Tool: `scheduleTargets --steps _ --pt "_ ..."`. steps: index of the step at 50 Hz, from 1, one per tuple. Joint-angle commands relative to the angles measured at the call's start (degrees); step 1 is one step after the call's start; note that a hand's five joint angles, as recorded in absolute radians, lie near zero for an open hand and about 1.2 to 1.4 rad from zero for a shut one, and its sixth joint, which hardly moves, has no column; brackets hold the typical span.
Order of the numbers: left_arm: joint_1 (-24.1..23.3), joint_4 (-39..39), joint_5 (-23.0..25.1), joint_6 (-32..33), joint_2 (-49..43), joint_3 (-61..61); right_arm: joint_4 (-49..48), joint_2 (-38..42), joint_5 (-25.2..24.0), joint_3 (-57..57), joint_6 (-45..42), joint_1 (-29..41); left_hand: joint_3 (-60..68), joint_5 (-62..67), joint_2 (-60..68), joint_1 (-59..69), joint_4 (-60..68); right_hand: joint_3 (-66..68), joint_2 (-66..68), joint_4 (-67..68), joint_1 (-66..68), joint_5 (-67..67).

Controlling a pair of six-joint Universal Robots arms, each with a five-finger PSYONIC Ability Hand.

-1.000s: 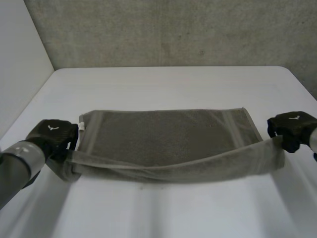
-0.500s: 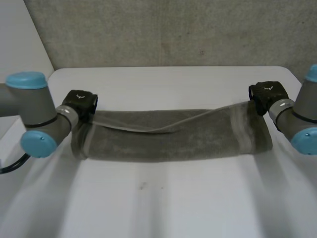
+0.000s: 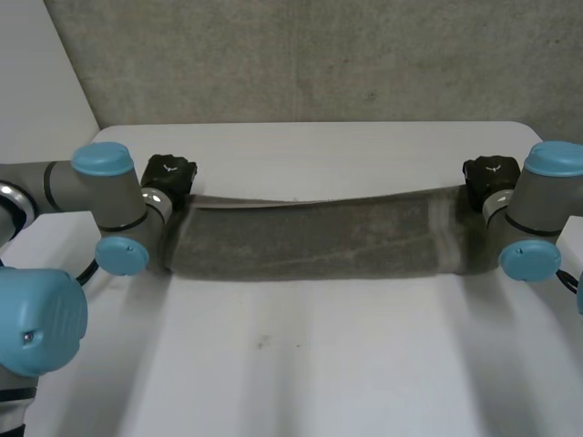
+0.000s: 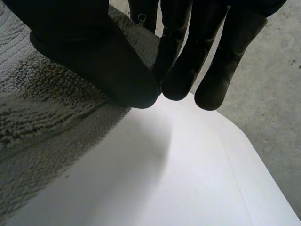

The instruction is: Fold the towel.

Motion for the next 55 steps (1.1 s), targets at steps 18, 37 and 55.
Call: scheduleTargets --steps 18,37,55 --pt "-1.1 -0.6 -1.2 -1.0 14.9 -7.7 0.4 -21.3 -1.2 9.2 0.4 0.8 -55.2 -55.3 -55.0 -55.0 -55.2 -65.7 -64.5 -65.9 -54.9 -60.1" --pt "3.7 4.2 2.7 -3.9 31.6 -38.9 2.5 -36.5 -10.1 41.5 -0.2 -0.2 -53.5 -53.6 -53.4 -53.3 -53.5 -65.5 -64.3 -65.7 -54.6 -59.9" --pt "3.4 4.3 2.8 -9.4 27.7 -40.5 -8.5 -24.3 -13.1 43.7 -1.7 -4.3 -53.5 -53.6 -53.4 -53.3 -53.5 -49.5 -48.3 -49.7 -38.6 -43.9"
